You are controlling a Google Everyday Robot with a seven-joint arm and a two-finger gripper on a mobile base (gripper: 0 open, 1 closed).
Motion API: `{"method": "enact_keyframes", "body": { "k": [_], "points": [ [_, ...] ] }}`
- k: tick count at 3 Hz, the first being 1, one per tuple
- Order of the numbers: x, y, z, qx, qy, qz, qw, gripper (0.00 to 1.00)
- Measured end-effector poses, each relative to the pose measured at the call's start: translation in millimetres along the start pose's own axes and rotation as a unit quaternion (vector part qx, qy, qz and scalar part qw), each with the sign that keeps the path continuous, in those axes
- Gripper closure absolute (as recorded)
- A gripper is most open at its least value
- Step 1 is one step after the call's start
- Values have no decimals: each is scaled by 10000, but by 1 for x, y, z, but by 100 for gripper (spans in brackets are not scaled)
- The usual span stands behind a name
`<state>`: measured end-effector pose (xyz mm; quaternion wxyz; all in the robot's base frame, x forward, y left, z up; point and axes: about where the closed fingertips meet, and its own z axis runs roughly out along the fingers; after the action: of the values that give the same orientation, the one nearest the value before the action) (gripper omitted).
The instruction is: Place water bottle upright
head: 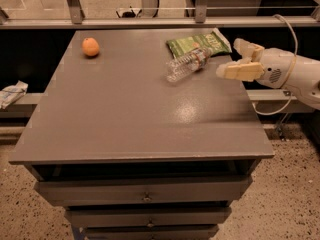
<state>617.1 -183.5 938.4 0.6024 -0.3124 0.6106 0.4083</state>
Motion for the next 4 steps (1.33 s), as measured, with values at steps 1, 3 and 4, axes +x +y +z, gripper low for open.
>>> {"method": "enact_keyframes", "body": {
  "k": [1,3,4],
  "points": [
    [-18,-9,-7,339,457,73,9984,0],
    [-85,-7,11,764,843,-43,9935,0],
    [-94,-17,16,888,1024,-127,9907,0]
  ]
}}
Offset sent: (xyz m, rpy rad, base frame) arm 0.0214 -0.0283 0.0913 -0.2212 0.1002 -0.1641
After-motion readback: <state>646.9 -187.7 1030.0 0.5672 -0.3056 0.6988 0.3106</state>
